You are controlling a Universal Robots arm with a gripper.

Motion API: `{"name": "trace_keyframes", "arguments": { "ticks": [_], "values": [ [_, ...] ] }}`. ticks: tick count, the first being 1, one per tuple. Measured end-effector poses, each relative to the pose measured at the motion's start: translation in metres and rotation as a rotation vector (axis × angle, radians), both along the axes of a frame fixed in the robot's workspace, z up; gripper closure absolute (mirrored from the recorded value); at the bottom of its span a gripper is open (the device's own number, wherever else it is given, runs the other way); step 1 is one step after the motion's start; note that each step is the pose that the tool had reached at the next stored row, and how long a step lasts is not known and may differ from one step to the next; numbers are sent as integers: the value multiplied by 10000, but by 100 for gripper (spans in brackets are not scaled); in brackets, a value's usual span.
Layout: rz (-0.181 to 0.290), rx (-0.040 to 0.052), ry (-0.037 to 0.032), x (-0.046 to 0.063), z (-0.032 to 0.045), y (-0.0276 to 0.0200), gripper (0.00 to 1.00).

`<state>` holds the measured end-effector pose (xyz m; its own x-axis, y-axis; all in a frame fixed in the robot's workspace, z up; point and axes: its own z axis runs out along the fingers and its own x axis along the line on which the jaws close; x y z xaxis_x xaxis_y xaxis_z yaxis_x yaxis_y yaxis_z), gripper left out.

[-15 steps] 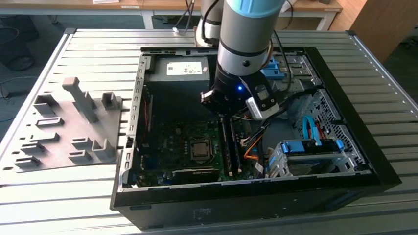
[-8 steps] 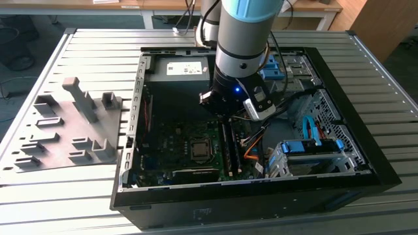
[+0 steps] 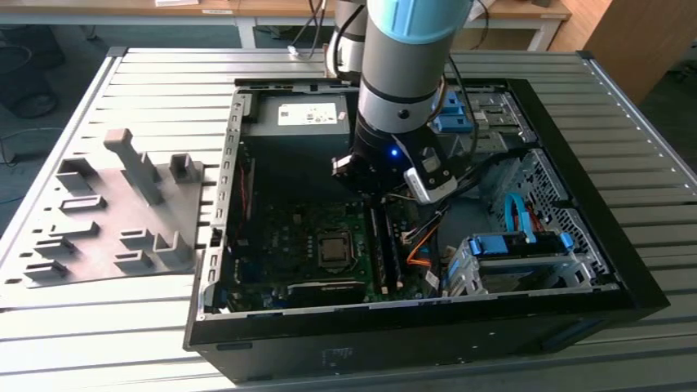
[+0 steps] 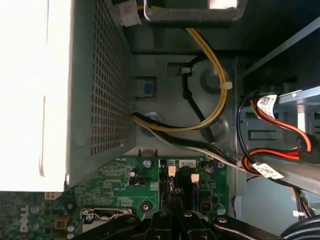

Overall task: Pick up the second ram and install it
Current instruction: 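Press down the second ram until it locks into place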

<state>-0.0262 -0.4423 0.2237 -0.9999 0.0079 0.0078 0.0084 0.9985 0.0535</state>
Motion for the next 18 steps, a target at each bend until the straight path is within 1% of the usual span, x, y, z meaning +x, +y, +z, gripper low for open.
{"name": "trace_keyframes", "arguments": {
  "ticks": [7, 11, 13, 16, 18],
  "values": [
    [0, -3, 1, 0, -60, 10, 90],
    [0, -5, 2, 0, -66, 10, 90],
    [0, 19, -8, 1, -45, 13, 90],
    [0, 0, 0, 0, 55, 11, 90],
    [-1, 3, -1, 0, 79, 11, 90]
  ]
}}
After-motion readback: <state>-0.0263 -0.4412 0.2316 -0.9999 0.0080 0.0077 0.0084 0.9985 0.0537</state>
